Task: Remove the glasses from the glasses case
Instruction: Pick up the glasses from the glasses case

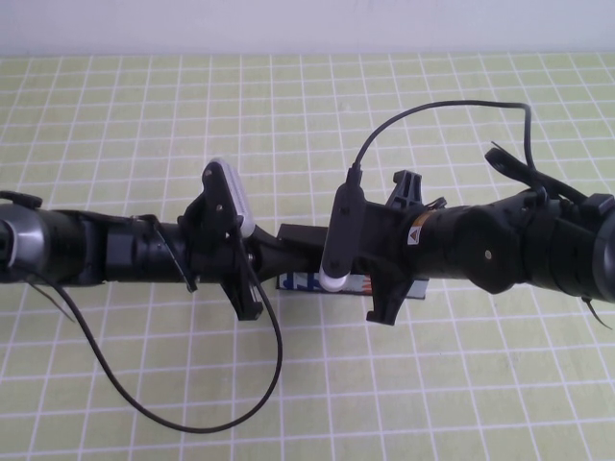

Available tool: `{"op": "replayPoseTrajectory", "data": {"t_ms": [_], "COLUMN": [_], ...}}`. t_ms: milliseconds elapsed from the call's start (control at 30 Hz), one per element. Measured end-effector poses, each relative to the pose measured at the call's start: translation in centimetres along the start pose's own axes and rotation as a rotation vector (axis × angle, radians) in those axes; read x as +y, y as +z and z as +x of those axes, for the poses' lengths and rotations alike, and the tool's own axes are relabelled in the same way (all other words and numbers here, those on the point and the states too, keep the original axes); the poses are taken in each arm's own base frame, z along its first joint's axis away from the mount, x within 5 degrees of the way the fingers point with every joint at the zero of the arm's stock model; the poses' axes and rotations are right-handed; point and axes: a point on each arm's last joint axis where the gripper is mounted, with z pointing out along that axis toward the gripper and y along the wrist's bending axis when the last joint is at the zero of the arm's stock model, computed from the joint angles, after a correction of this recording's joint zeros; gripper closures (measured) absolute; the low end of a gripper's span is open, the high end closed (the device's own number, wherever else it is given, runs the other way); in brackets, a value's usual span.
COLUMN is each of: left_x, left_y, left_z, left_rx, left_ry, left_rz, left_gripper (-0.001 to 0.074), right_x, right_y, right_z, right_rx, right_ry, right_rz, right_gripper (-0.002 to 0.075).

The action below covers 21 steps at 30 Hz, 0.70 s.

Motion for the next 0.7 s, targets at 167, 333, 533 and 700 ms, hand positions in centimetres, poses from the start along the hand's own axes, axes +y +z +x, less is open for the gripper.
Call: {"op": "replayPoseTrajectory", "data": {"t_ms": [167, 333, 533, 700], "left_x": [0.5, 0.8, 0.9, 0.9], "left_y": [0.1, 0.6, 1.1, 1.2], "left_z": [-0.4, 0.4, 1.0, 1.1], "left_rx": [-0.004, 0.005, -0.013, -0.021], "left_ry": [0.022, 0.017, -0.018, -0.026], "left_rz": [-0.009, -0.002, 0.001, 0.005], "left_gripper": [0.0739, 0.0739, 0.0739, 0.0739], "right_x": [-0.1, -0.2, -0.2, -0.5], "right_y": [0.0, 0.0, 0.0, -0.9], "right_z": [0.1, 0.0, 0.1, -0.3], "right_rx": [-0.002, -0.002, 0.003, -0.018], "right_ry": [0.012, 0.014, 0.015, 0.067], "right_rz": [0.007, 0.007, 0.000, 0.007], "right_gripper": [0.0724, 0.0725, 0.0726, 0.0708]}}
